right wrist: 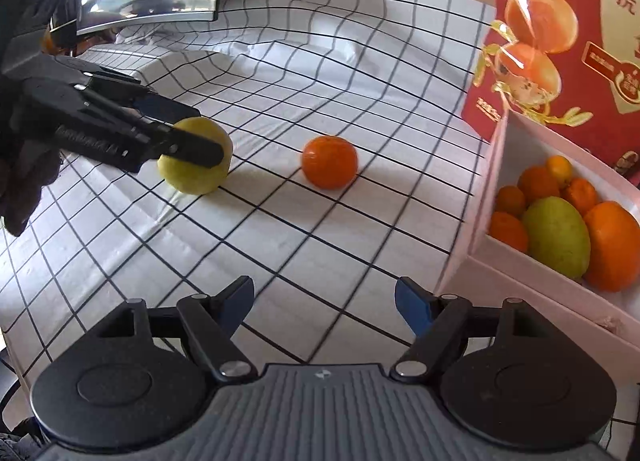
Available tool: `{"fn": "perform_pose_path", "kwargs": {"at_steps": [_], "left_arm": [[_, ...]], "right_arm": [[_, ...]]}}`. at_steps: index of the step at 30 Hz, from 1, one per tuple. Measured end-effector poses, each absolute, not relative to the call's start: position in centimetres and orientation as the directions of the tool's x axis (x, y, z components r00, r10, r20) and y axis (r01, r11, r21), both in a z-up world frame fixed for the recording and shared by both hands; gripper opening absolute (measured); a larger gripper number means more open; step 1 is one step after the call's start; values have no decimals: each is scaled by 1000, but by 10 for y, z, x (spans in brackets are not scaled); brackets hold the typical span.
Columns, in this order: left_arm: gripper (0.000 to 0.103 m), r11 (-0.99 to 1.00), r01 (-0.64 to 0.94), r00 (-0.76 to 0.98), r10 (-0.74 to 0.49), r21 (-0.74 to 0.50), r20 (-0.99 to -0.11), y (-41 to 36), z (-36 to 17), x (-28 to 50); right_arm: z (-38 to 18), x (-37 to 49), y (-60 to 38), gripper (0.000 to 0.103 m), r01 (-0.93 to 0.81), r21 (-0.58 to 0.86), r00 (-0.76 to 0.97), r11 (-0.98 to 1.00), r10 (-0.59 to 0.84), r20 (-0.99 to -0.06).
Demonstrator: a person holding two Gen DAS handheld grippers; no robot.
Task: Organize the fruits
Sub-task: 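Close the left gripper on the yellow-green pear and lift it, then grasp the tangerine on the table with the right gripper while left holds the pear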
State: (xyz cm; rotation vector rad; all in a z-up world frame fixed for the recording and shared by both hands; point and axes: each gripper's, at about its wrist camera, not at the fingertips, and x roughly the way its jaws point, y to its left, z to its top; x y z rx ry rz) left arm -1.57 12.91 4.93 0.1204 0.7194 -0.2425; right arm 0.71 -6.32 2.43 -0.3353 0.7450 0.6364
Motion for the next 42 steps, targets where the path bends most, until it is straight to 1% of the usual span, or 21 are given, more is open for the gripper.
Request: {"fn": "perform_pose_path", "kwargs": {"at_steps": [3,7,10,12,13,15,20,24,27,30,32,36,40,42], "left_arm": [[67,946,303,738,-157,114,-656,118,48,-26],[69,925,325,740,-120,195,-662,107,46,-30],[70,902,327,727,-48,283,-685,101,38,-28],[70,905,297,721,-4,303,-693,102,32,-25],[69,915,281,722,-2,291,-692,105,31,-24],[68,946,239,737,-30,219,-675,116,32,-23],[67,980,177,775,-82,91,-627,136,28,-33],[67,994,48,813,-99,-102,-573,155,23,-41],[67,976,-24,840,-97,-214,-534,162,18,-54],[67,950,-37,848,-135,-312,-512,164,17,-65],[67,947,-40,850,-136,-319,-509,160,17,-70],[67,956,-91,856,-68,-279,-512,148,18,-77],[67,955,-145,853,-11,-258,-521,142,18,-80],[67,959,-152,851,4,-239,-524,138,19,-80]], "right_arm": [[24,2,-56,78,-655,-80,562,752,413,-717],[22,0,-51,78,-661,-96,559,744,404,-724],[21,3,-51,78,-658,-87,553,748,401,-730],[22,7,-52,78,-647,-86,557,758,392,-732],[23,9,-52,78,-642,-86,561,762,390,-731],[28,12,-50,78,-628,-96,583,773,385,-715],[41,19,-41,78,-595,-119,646,795,384,-660],[49,26,-30,78,-583,-146,683,799,385,-621],[55,43,-25,78,-575,-86,660,814,399,-636],[54,58,-18,78,-567,-49,638,822,400,-658],[49,65,-11,78,-560,-71,641,825,377,-668],[41,69,0,78,-521,-144,682,841,309,-663],[37,69,-2,78,-502,-120,697,857,319,-642],[38,71,-7,78,-505,-71,688,860,352,-635]]}}
